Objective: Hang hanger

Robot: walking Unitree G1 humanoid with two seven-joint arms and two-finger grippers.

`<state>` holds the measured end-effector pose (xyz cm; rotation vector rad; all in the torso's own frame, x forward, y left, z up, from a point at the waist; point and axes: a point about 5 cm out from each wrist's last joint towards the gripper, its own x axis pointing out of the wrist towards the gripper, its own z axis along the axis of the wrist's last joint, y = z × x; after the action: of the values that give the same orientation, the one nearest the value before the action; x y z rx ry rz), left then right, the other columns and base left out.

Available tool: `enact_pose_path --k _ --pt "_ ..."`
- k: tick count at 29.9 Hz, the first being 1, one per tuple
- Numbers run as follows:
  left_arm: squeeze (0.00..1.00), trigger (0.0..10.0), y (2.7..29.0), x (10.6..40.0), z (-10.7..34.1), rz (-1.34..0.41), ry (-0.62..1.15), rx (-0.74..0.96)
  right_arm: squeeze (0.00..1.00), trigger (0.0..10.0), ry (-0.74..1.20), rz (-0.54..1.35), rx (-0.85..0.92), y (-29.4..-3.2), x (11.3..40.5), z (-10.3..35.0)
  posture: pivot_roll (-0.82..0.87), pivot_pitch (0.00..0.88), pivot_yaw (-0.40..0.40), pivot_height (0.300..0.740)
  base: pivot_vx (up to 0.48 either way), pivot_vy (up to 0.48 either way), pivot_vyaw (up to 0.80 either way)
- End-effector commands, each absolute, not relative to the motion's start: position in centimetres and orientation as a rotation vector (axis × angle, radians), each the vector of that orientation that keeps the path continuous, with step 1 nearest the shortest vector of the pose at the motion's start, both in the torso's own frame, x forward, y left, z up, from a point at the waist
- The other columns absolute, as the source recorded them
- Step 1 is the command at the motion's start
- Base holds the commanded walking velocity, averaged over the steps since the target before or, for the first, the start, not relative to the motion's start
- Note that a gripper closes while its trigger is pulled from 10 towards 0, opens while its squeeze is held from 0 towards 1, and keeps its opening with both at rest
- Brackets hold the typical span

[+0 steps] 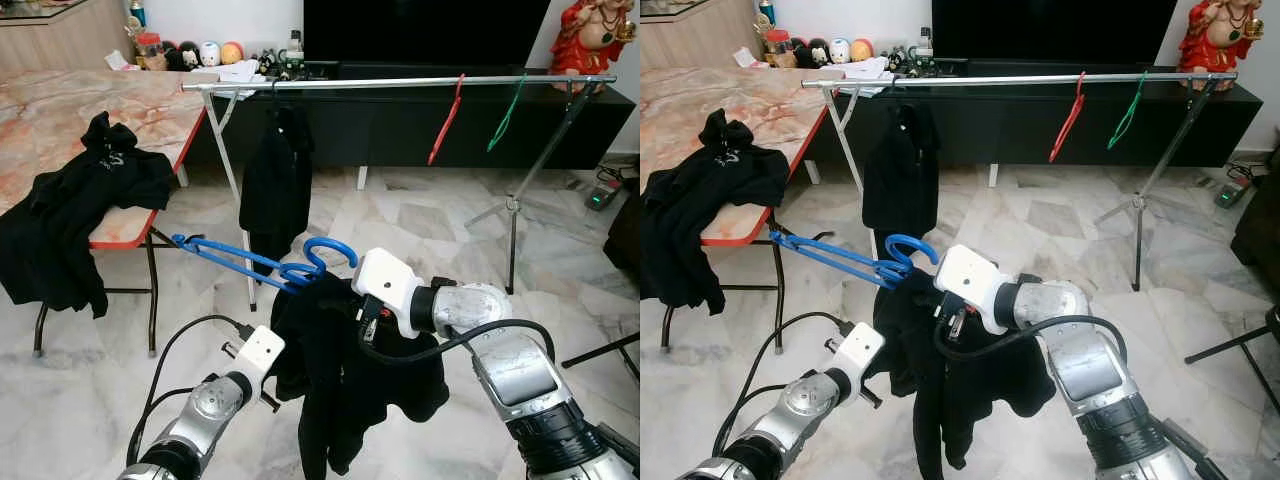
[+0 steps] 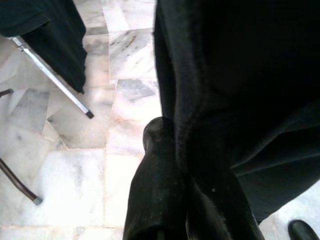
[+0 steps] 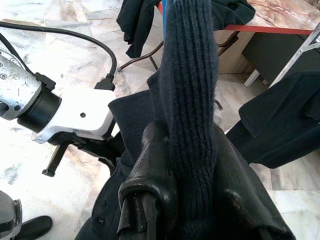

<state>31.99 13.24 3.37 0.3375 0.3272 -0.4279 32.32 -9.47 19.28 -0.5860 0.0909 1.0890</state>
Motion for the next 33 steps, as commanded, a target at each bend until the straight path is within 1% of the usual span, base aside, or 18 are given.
enact_pose_path --k 1,7,12,13,14,15,16,17,20,21,25,28,33 --pt "0.0 0.0 13.6 32.0 3.1 -0.399 0.354 0.328 0.0 0.0 0.041 1.094 -0.598 -9.2 32.0 20.1 0.04 0.101 -0.013 0.74 0.0 0.0 0.0" --pt "0.0 0.0 13.7 31.9 2.9 -0.375 0.359 0.338 0.0 0.0 0.061 1.085 -0.6 -9.5 32.0 19.6 0.04 0.101 -0.012 0.74 0.0 0.0 0.0" --pt "0.0 0.0 14.4 31.9 2.8 -0.338 0.377 0.318 0.0 0.0 0.104 1.066 -0.657 -10.5 31.9 18.6 0.02 0.101 -0.008 0.74 0.0 0.0 0.0" --pt "0.0 0.0 14.9 31.9 2.7 -0.325 0.385 0.327 0.0 0.0 0.134 1.068 -0.667 -11.3 31.8 18.0 0.03 0.102 -0.01 0.74 0.0 0.0 0.0" --pt "0.0 0.0 15.6 31.8 2.6 -0.314 0.393 0.358 0.0 0.0 0.202 1.05 -0.7 -13.0 31.7 16.7 0.03 0.102 -0.011 0.74 0.0 0.0 0.0" --pt "0.0 0.0 15.6 31.8 2.6 -0.314 0.393 0.358 0.0 0.0 0.202 1.05 -0.7 -13.0 31.7 16.7 0.03 0.102 -0.011 0.74 0.0 0.0 0.0" --pt "0.0 0.0 15.8 31.6 2.4 -0.321 0.399 0.375 0.0 0.0 0.249 1.039 -0.704 -14.1 31.6 15.8 0.02 0.102 -0.014 0.74 0.0 0.0 0.0" --pt "0.0 0.0 15.8 31.6 2.4 -0.321 0.399 0.375 0.0 0.0 0.249 1.039 -0.704 -14.1 31.6 15.8 0.02 0.102 -0.014 0.74 0.0 0.0 0.0" --pt "0.0 0.0 16.3 31.1 2.0 -0.331 0.411 0.388 0.0 0.0 0.352 1.02 -0.677 -16.3 30.9 13.8 0.02 0.105 -0.012 0.74 0.0 0.0 0.0" --pt "0.0 0.0 16.3 31.1 2.0 -0.331 0.411 0.388 0.0 0.0 0.352 1.02 -0.677 -16.3 30.9 13.8 0.02 0.105 -0.012 0.74 0.0 0.0 0.0" --pt "0.0 0.0 16.3 30.7 1.6 -0.358 0.433 0.388 0.0 0.0 0.458 1.028 -0.648 -18.2 29.7 11.6 0.03 0.106 -0.013 0.74 0.0 0.0 0.0" --pt "0.0 0.0 16.1 30.6 1.4 -0.372 0.445 0.388 0.0 0.0 0.513 1.088 -0.583 -19.2 28.2 10.3 0.02 0.104 -0.008 0.74 0.0 0.0 0.0" --pt "0.0 0.0 15.9 30.6 1.4 -0.393 0.451 0.401 0.0 0.0 0.574 1.141 -0.556 -20.4 27.1 9.1 0.02 0.1 -0.005 0.74 0.0 0.0 0.0"
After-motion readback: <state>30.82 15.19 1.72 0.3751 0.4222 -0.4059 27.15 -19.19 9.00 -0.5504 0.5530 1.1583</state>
